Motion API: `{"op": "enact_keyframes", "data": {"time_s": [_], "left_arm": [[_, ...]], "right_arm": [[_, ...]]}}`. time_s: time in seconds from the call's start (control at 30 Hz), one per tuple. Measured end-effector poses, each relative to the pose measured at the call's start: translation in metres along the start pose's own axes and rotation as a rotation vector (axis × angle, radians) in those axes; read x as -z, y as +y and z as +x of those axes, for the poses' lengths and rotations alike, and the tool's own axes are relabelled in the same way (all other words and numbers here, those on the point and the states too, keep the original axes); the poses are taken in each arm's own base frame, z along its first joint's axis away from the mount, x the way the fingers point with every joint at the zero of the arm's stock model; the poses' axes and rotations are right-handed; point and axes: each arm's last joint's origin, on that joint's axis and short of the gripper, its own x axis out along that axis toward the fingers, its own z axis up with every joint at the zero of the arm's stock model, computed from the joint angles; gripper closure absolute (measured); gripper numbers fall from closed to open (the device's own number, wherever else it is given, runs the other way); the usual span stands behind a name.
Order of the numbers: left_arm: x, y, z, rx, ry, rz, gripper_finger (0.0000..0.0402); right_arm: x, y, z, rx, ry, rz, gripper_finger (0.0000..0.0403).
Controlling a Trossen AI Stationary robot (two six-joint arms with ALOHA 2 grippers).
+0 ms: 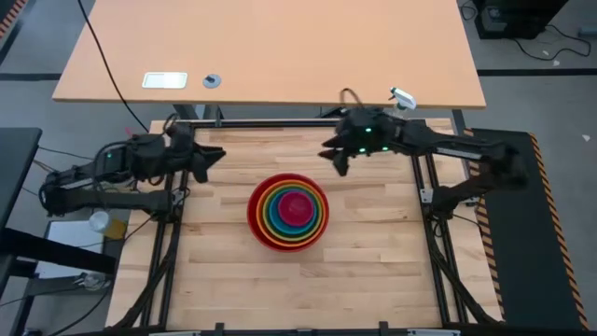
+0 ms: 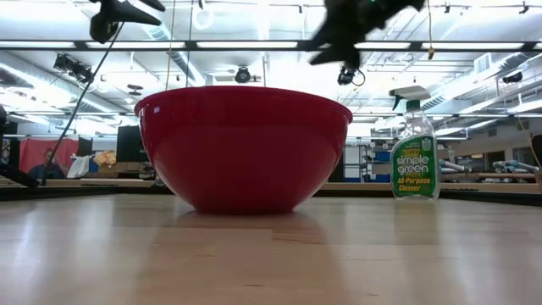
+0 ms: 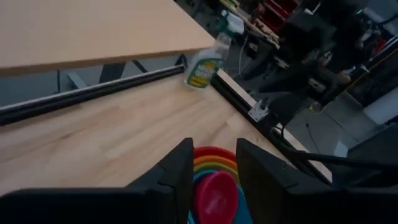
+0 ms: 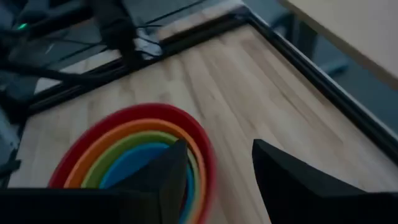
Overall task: Nest bowls inside each other
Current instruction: Stack the pink bowl on the blue bowl
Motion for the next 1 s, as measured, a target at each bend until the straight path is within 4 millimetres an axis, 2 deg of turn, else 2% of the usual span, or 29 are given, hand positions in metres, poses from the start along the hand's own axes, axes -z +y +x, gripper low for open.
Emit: {"op": "enact_keyframes", "data": {"time_s": [0.17, 0.3, 0.4, 0.63, 0.73, 0.83, 1.0], "left_arm": [[-0.002, 0.003, -0.002, 0.031, 0.013, 0.033, 0.0285], [-0.005, -0.001, 0.001, 0.055, -0.024, 0.056, 0.0286], [-0.013, -0.006, 0.001, 0.095, -0.096, 0.075, 0.0286], [-0.014, -0.006, 0.003, 0.060, -0.128, 0.048, 0.0286], [-0.015, -0.007, 0.002, 0.094, -0.102, 0.006, 0.0286], [-0.017, -0.009, -0.002, 0.127, -0.068, 0.002, 0.0286], [-0.019, -0.010, -0.007, 0.118, -0.038, 0.008, 0.0286]], "right_arm": [[0.028, -0.012, -0.025, 0.054, 0.108, 0.101, 0.0225], [0.033, -0.002, -0.019, 0.041, 0.201, 0.070, 0.0233], [0.031, 0.013, 0.004, -0.014, 0.231, 0.025, 0.0238], [0.037, 0.047, 0.087, -0.121, 0.400, -0.186, 0.0238], [0.035, 0.052, 0.106, -0.044, 0.514, -0.256, 0.0238], [0.037, 0.056, 0.122, 0.054, 0.544, -0.364, 0.0239], [0.062, 0.059, 0.156, 0.008, 0.598, -0.462, 0.0239]]}}
